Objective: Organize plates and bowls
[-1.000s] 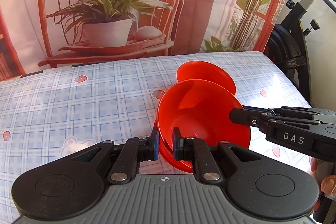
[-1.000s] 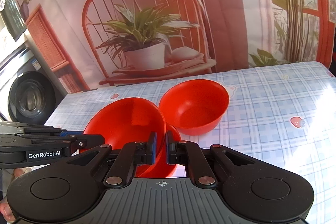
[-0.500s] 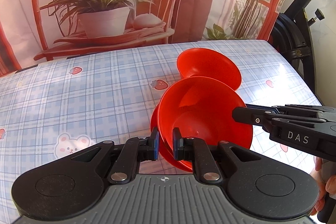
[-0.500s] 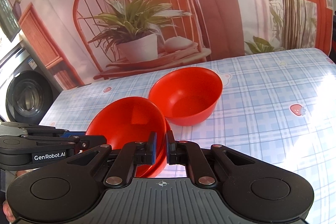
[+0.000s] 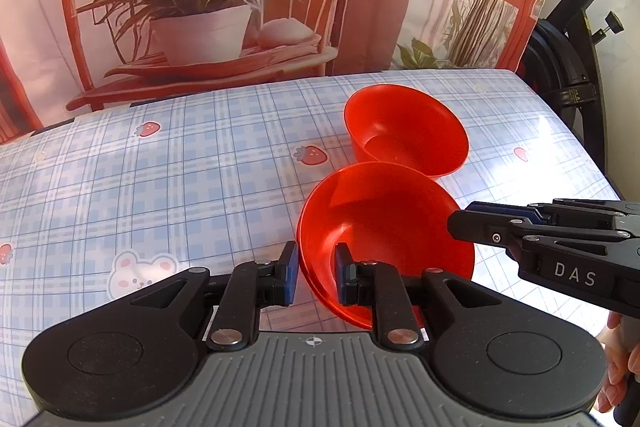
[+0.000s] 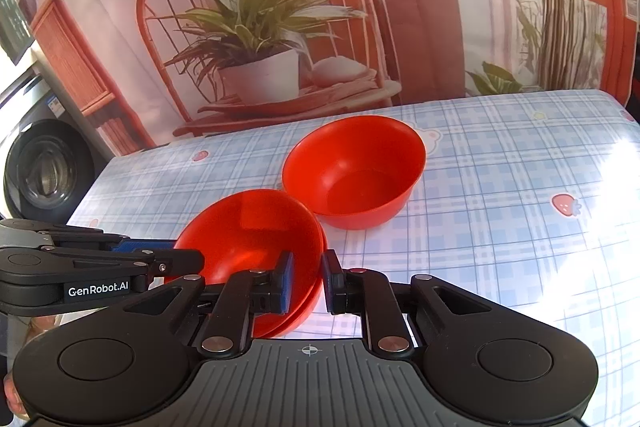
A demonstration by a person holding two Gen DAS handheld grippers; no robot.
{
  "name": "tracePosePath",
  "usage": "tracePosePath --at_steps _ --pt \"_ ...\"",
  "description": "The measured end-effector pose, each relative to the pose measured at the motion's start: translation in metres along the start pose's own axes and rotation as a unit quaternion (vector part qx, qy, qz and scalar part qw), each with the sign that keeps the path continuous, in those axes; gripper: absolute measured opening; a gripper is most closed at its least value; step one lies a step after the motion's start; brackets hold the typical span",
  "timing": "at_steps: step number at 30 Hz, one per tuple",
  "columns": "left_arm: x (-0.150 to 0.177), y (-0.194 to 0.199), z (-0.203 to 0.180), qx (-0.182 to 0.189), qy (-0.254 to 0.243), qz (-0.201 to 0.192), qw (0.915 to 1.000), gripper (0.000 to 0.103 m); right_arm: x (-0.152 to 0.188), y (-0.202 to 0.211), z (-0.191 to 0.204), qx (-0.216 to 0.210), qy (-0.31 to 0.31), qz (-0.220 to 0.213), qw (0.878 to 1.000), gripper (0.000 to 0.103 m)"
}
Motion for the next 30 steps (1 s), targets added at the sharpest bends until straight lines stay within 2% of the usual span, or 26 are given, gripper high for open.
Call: tracePosePath --at_steps 9,15,25,30 --pt "-0.011 0.002 0.013 -0.006 0.023 -0.018 0.9996 0.020 -0.018 0.008 -0.008 0.008 0.006 -0.020 1.000 0.016" --pt "-0.039 0.001 0.007 0.028 0.062 -0.052 0.9963 0.020 -0.029 -0.001 -0.024 0.026 0.014 -0.029 0.999 0.016" --pt "-0.059 -0.044 -0.013 0.055 0.067 -0.039 0.9955 0.021 -0.037 -0.027 -0.064 0.049 -0.052 -0.036 0.997 0.016" --pt "-0.062 -0.065 -0.018 0.065 0.073 -0.036 0.9945 0.021 -0.035 -0.037 -0.075 0.055 -0.059 -0.036 0.996 0.016"
Point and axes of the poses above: each gripper's, at about its wrist camera, not at the fingertips, and y roughly against the way its jaws point, z to its left, x to its underside, the point moved 10 cm from there along -y, roughly the way its jaws point, and after that the axes turned 5 degrees about -z, right-handed, at the moved point
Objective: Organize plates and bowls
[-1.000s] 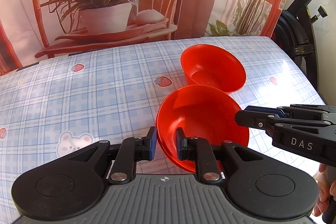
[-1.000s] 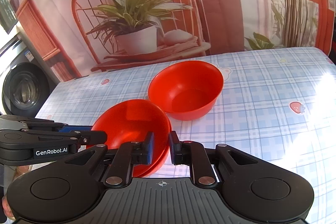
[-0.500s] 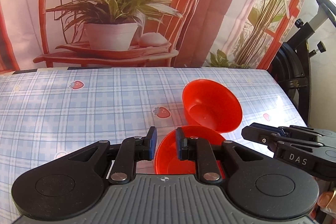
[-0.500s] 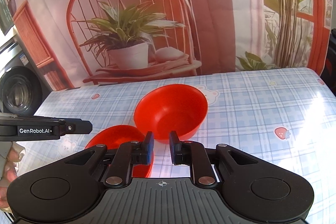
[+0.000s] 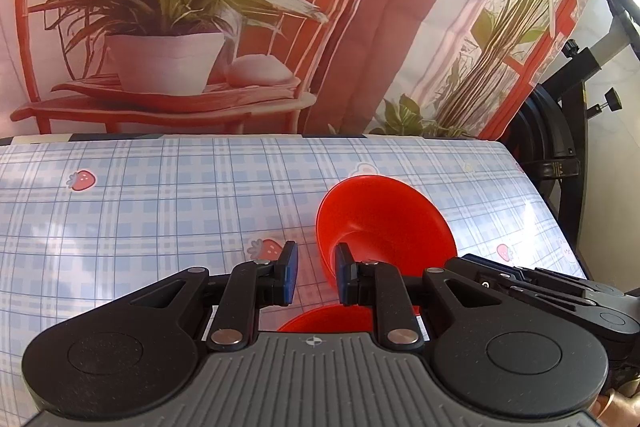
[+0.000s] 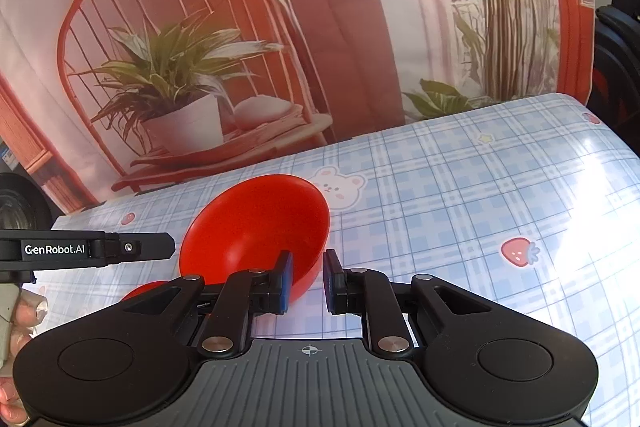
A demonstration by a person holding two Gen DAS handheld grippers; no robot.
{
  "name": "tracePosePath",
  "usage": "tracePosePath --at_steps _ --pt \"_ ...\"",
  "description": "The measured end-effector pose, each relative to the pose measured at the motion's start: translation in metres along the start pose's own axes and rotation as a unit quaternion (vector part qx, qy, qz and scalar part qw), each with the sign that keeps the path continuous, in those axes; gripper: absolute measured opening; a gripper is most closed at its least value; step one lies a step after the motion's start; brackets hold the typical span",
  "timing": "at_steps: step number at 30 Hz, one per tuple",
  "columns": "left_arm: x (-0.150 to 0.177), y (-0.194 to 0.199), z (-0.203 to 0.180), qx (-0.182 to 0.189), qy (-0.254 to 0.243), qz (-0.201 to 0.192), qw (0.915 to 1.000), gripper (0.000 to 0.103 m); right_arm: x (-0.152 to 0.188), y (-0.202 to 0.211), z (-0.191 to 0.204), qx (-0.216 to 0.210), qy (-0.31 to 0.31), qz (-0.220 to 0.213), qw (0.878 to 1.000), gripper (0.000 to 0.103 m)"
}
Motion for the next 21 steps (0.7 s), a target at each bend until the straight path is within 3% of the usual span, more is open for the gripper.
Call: tracePosePath --at_steps 8,10,21 --pt "0.005 -0.023 -0.005 0.007 -0.007 0.016 0.9998 0.021 0.001 -0.014 -0.005 -0.006 -0.017 -0.003 1.000 0.017" --pt "0.006 -0.025 -0.004 0.014 0.002 0.016 0.9998 0.020 0.002 -0.014 -0.003 -0.005 -0.014 -0.008 1.000 0.013" --pt "0.002 -0.008 -0.005 0.016 -0.004 -0.006 0.9998 0.017 -0.009 0.002 0.011 -0.010 0.001 -0.027 1.000 0.009"
Point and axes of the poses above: each gripper's, at about its wrist camera, not at the fingertips, and y roughly against the way its jaws point, z to its left, x to its underside, the point moved 10 cm from there along -y, roughly the way its jaws point, and after that the axes turned 5 degrees about -z, right-handed, at the moved point
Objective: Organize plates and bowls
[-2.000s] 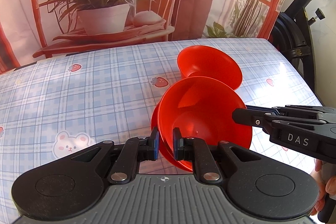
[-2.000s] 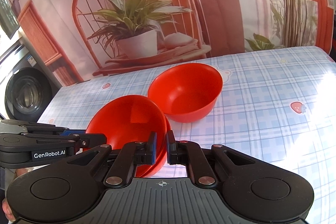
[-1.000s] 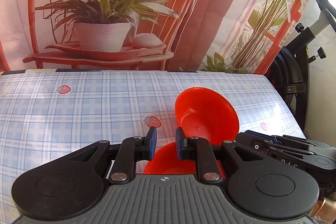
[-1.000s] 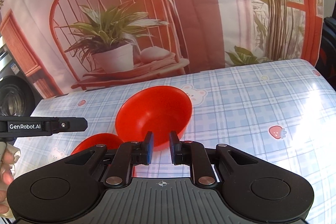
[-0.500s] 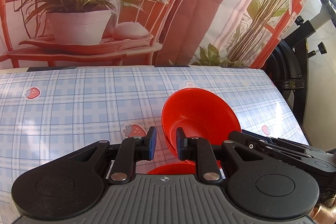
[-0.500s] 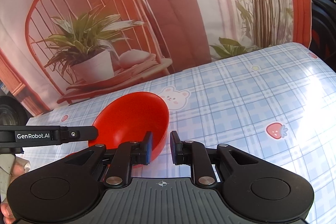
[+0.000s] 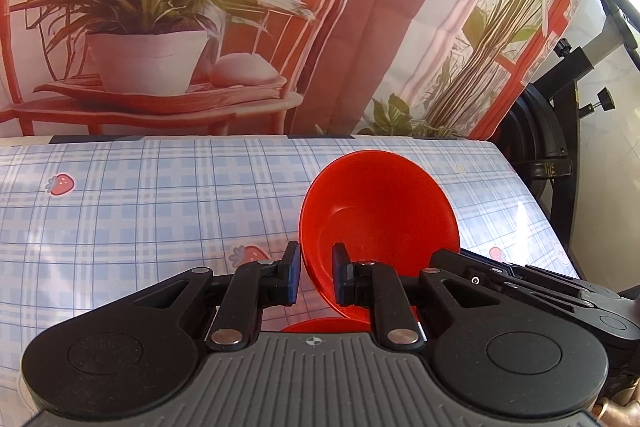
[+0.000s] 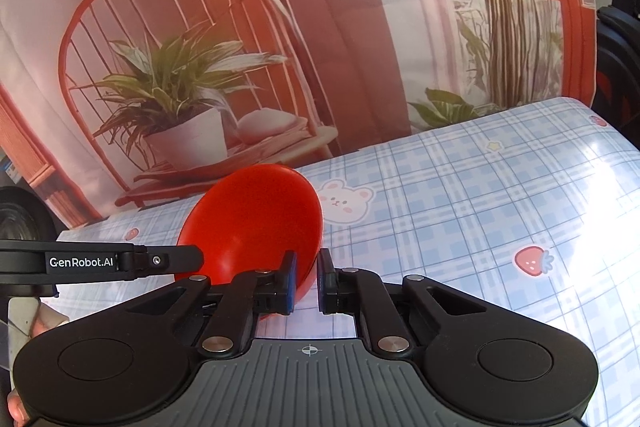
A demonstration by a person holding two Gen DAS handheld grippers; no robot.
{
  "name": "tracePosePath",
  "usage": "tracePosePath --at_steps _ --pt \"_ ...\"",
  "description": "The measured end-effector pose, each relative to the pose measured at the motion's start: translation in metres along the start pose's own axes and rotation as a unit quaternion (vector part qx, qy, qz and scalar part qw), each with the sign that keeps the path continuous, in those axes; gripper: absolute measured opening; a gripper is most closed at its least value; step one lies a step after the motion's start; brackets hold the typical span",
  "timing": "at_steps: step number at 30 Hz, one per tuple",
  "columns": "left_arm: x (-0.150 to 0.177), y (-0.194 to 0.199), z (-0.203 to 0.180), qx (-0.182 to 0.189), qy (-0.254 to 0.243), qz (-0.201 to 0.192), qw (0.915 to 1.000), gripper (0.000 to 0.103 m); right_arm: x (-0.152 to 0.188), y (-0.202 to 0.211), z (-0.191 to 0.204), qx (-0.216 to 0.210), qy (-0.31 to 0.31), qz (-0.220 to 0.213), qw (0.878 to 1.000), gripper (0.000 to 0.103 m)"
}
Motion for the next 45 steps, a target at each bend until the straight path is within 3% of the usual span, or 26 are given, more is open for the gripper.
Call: tracePosePath --at_steps 13,23,34,45 --pt "-0.013 0.065 -0.007 0.003 -0.013 -0.049 0.9987 0.017 -0.025 0.049 0.036 -0.017 0.019 -0.043 0.999 0.010" --pt "0.014 0.112 0.002 0.010 -0.003 -0.057 0.9983 0.017 -0.003 0.080 0.061 -0.049 -0.001 -0.054 0.997 0.010" --pt "0.054 0.107 0.019 0.005 -0.002 -0.023 0.9997 0.017 0.043 0.082 0.063 -0.050 -0.015 -0.032 0.998 0.010" --pt "0.072 0.090 0.021 -0.010 -0.021 0.006 0.9997 0.018 0.065 0.072 0.049 -0.042 -0.048 -0.013 0.998 0.010"
Point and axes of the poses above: each gripper's, at about its wrist camera, not at the fingertips, and y roughly against the way its jaws point, z to its left, x to its underside, the point moved 10 cm from there along -y, roughly the way its jaws point, and after that the axes turned 5 degrees about -z, right-handed, at the moved point
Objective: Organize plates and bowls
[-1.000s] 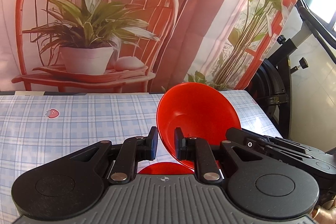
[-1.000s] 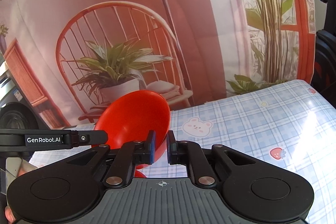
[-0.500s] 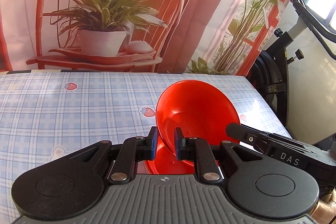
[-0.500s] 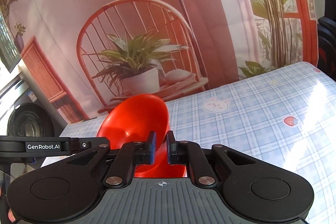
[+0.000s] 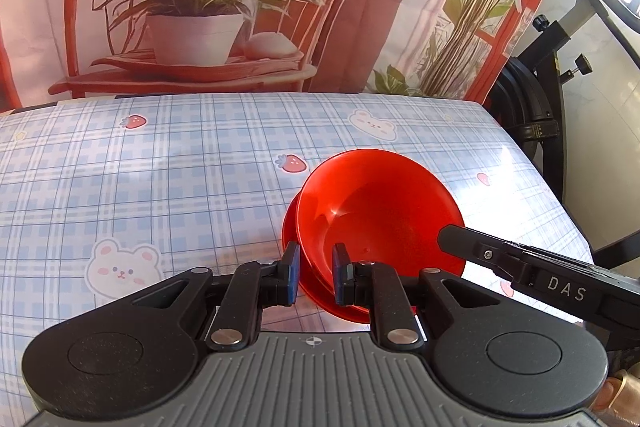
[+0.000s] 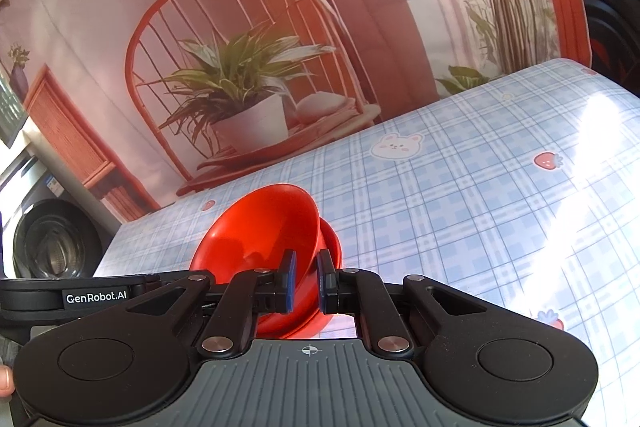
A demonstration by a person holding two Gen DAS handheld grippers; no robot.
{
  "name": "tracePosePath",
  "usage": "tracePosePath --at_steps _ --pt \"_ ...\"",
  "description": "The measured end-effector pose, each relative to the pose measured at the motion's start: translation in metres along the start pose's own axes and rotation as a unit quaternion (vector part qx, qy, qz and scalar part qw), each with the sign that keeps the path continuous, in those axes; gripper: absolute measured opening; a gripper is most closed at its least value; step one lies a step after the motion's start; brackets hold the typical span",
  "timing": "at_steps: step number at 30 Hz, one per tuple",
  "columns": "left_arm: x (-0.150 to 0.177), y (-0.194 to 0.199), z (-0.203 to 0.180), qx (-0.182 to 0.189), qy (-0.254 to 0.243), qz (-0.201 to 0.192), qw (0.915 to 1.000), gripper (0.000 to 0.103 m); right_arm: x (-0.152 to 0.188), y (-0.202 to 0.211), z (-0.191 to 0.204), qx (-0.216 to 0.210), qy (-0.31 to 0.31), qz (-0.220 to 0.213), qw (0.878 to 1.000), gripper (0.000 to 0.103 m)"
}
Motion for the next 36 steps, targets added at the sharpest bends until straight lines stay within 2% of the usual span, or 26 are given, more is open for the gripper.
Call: tracePosePath --at_steps 11,22,36 --pt "0.000 -0.005 0.000 0.000 -0.006 0.000 1.0000 0.019 0.004 -0.009 -0.004 0.007 -0.006 0.011 1.000 0.012" --pt "0.003 -0.012 0.012 -0.016 0.006 0.004 0.9999 0.029 0.006 -0.013 -0.014 0.022 -0.011 0.011 1.000 0.016" --pt "0.013 -0.035 0.013 0.004 0.032 0.024 0.9992 0.028 0.017 -0.032 -0.011 0.013 -0.021 0.027 0.999 0.016"
Point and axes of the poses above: each gripper's, at about its wrist camera, not at the fingertips, and y roughly against the way its jaws point, z to its left, x to its underside, the point moved 10 cm from there along -y, roughly the way its jaws point, and after that the axes turned 5 degrees about -z, right-handed, at the moved point
